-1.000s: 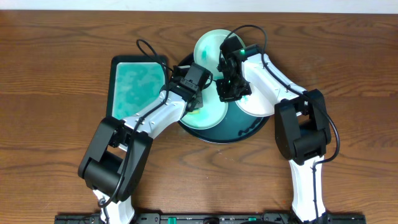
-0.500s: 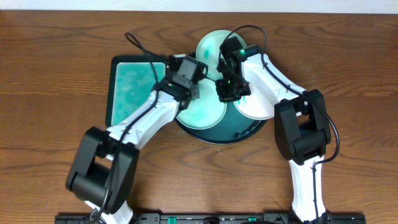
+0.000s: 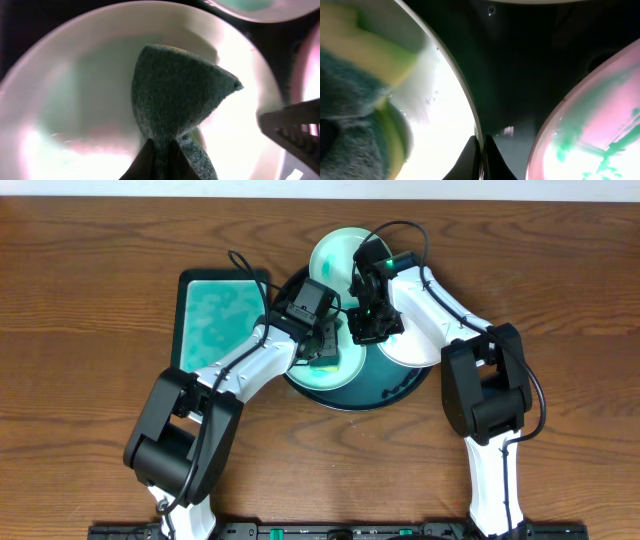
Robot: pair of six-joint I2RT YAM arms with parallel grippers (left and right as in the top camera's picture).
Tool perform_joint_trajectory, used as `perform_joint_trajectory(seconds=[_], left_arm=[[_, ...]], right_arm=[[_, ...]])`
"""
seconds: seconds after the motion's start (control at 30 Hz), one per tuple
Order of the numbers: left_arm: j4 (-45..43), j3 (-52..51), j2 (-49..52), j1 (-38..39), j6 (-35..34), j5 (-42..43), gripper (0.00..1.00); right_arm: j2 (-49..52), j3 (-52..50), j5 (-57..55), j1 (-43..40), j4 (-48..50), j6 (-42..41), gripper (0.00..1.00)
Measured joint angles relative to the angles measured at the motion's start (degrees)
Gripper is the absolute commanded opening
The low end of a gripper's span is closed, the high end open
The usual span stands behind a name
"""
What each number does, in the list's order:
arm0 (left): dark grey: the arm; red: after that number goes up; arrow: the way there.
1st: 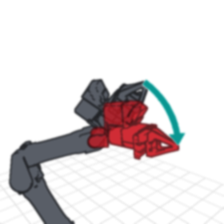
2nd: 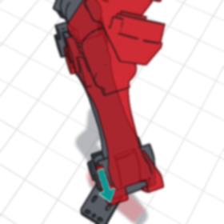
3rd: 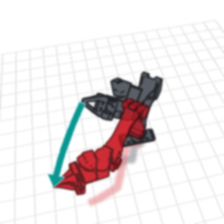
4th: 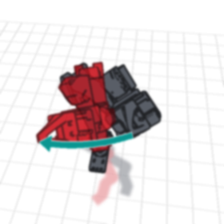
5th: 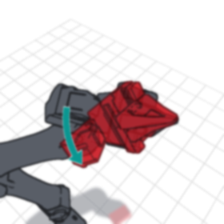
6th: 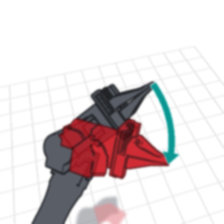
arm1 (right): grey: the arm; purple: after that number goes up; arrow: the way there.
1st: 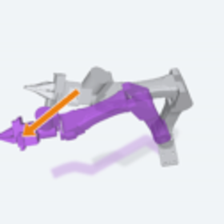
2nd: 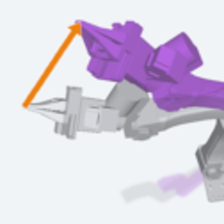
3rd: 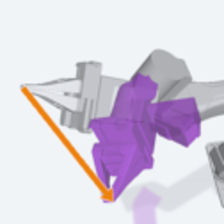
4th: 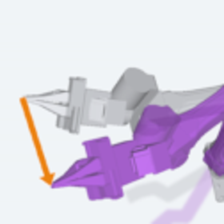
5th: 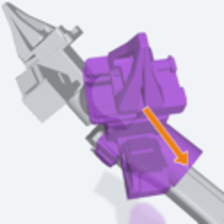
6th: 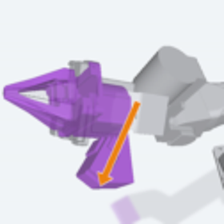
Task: Clean dirty plates on tray and stack at the side
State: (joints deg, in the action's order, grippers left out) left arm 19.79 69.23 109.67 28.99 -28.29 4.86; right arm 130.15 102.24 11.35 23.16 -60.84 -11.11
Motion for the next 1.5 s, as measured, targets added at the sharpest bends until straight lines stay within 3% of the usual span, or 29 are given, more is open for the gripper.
perform_joint_trajectory(seconds=[0.3,0.43,0.87,1.17,1.5], left_arm=[[2.89,0.00,-0.11,0.59,0.02,-19.85,0.07],[2.86,-0.04,-0.98,0.59,0.02,-23.47,0.07],[3.65,-0.28,-18.43,-6.47,0.00,-15.43,0.07],[10.29,-0.37,-18.91,-19.58,-0.02,-14.21,0.07],[10.69,-0.37,-17.44,-21.81,0.00,-14.16,0.07]], right_arm=[[0.00,0.00,0.26,0.02,0.09,0.00,0.01],[0.00,0.00,0.79,0.02,0.44,0.00,0.01],[0.02,0.76,0.61,0.13,-0.72,0.00,0.01],[0.44,8.81,-1.95,1.42,-4.92,0.83,0.01],[0.48,15.74,-10.23,5.11,-12.15,1.07,0.01]])
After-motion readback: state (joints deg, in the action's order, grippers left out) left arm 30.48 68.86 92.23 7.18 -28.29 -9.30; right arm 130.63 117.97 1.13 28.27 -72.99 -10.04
